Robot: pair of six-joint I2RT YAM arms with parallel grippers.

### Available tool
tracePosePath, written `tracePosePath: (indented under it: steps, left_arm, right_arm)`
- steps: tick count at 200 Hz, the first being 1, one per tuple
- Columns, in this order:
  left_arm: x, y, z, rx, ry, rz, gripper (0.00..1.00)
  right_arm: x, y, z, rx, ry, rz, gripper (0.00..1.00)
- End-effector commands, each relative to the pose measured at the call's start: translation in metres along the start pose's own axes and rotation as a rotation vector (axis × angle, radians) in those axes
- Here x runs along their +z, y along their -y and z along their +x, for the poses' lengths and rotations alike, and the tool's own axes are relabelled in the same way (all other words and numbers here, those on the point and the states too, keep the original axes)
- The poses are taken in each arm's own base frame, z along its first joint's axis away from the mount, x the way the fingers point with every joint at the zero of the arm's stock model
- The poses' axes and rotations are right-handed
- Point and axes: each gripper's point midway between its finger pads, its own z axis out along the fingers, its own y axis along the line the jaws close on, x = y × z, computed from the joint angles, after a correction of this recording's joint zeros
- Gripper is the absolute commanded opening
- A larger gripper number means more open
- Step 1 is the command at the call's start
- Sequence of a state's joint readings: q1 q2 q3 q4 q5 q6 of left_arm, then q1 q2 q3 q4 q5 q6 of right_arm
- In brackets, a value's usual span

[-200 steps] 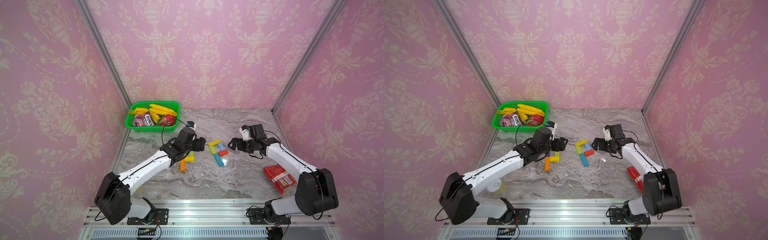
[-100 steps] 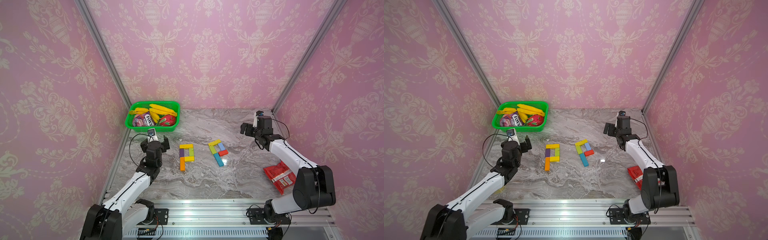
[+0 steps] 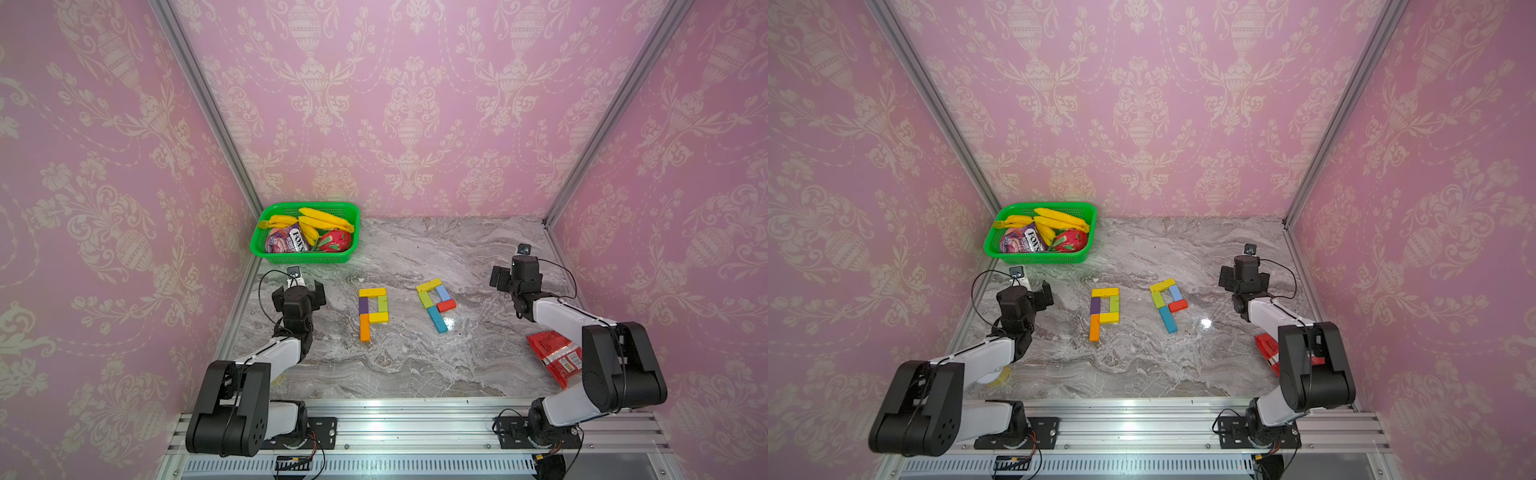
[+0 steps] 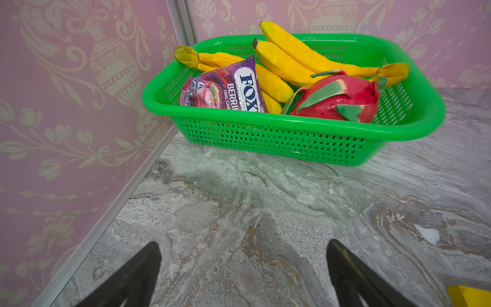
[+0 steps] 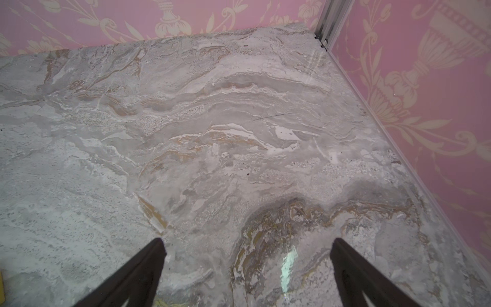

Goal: Assemble the letter p with building blocks
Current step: Reset both arms

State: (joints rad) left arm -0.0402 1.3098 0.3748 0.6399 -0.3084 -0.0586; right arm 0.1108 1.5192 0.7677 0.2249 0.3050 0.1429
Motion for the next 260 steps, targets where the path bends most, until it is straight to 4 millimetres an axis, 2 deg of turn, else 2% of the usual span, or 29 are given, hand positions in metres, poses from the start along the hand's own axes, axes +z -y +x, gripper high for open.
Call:
tracePosePath:
  steps: [1,15,40,57,65,76,97,114,159,260]
  left_arm:
    - [-0.005,-0.005,0.012,0.013,0.059,-0.001,0.99]
    - [0.002,0.001,0.017,-0.011,0.043,0.049,0.99]
    - [0.016,0.035,0.036,0.092,0.02,0.176,0.99]
    - [0.024,0.033,0.042,0.086,-0.029,0.157,0.99]
    - [0.026,0.034,0.037,0.081,-0.021,0.163,0.99]
    - [0.026,0.033,0.04,0.08,-0.029,0.162,0.99]
    - [0.027,0.028,0.039,0.069,-0.031,0.136,0.99]
    - [0.028,0.028,0.038,0.065,-0.033,0.132,0.99]
    - [0.034,0.025,0.039,0.036,-0.061,0.146,0.99]
    - [0.032,0.023,0.04,0.043,-0.057,0.132,0.99]
  right_arm:
    - [-0.008,0.009,-0.013,-0.015,0.06,0.035,1.0]
    - [-0.018,0.015,-0.015,-0.012,0.114,0.045,1.0]
    - [-0.032,0.028,0.009,-0.013,0.127,0.073,1.0]
    - [-0.039,0.028,0.023,-0.014,0.209,0.043,1.0]
    - [-0.046,0.026,0.02,-0.021,0.302,0.023,1.0]
    - [-0.047,0.02,0.018,-0.016,0.33,-0.02,1.0]
    - [-0.029,-0.006,0.024,-0.105,0.286,-0.104,1.0]
    - [-0.017,0.003,0.027,-0.029,0.229,-0.159,1.0]
    - [-0.017,0.003,0.028,-0.033,0.22,-0.163,1.0]
    - [-0.017,0.003,0.028,-0.033,0.222,-0.164,1.0]
